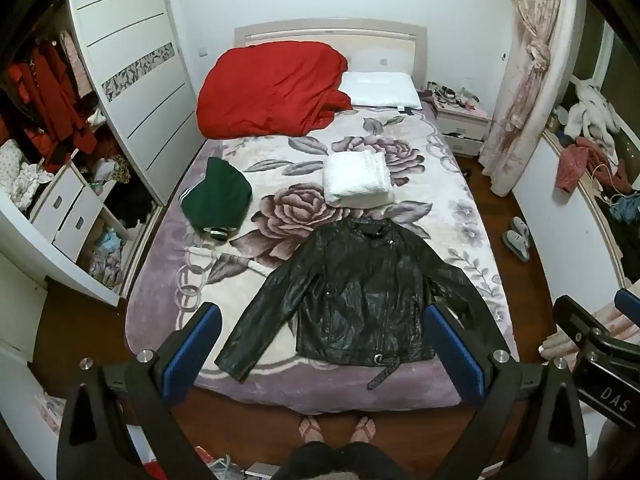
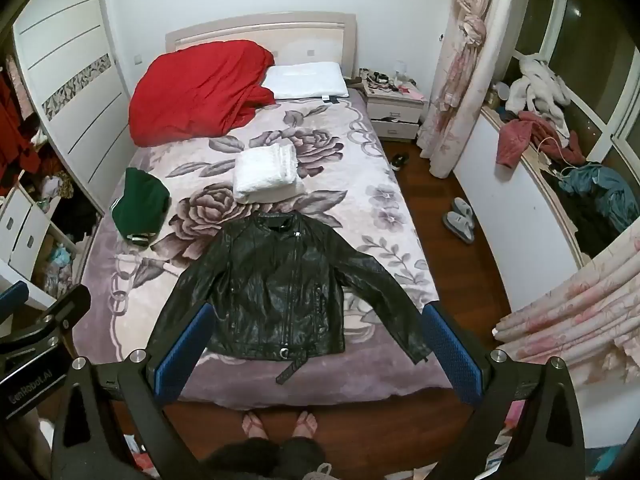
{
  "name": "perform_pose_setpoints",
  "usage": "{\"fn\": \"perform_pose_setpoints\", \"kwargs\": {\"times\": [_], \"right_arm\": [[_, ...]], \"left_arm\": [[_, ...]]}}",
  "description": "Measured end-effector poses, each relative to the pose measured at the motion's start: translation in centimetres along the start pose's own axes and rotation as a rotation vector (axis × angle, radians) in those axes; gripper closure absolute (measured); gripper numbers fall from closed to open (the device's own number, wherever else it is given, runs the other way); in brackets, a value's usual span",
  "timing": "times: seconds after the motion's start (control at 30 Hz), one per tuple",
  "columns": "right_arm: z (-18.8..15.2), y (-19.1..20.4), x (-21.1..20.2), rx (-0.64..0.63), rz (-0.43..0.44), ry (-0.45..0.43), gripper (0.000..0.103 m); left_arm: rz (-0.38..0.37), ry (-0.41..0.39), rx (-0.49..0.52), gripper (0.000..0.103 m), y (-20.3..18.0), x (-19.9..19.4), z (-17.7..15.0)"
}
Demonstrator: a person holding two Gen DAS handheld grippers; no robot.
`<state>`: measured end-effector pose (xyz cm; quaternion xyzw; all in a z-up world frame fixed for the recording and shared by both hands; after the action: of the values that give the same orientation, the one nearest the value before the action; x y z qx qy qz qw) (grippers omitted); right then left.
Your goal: Fold large clothes
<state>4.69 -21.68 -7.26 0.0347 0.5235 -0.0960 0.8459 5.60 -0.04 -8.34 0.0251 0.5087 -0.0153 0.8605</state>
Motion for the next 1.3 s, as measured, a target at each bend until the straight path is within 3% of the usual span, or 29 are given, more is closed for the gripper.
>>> {"fn": "perform_pose_setpoints", "kwargs": {"times": [1.3], "right_arm": [[-0.3,-0.6,-1.0,-0.011,-0.019,-0.011,0.0]], "left_arm": [[-0.006,-0.019,-0.004,0.0,0.0,0.0,0.1]]}}
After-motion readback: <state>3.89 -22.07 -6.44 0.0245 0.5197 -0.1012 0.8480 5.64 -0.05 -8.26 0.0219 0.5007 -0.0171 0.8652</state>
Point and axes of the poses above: each gripper's, at about its wrist camera, not at the fingertips, and x roughly the way its jaws point, y to its left, z to its top, the point moved 10 cm from there along x, roughly the way its jaws point, and after that the axes turned 5 degrees about y, right-handed, at the moved point
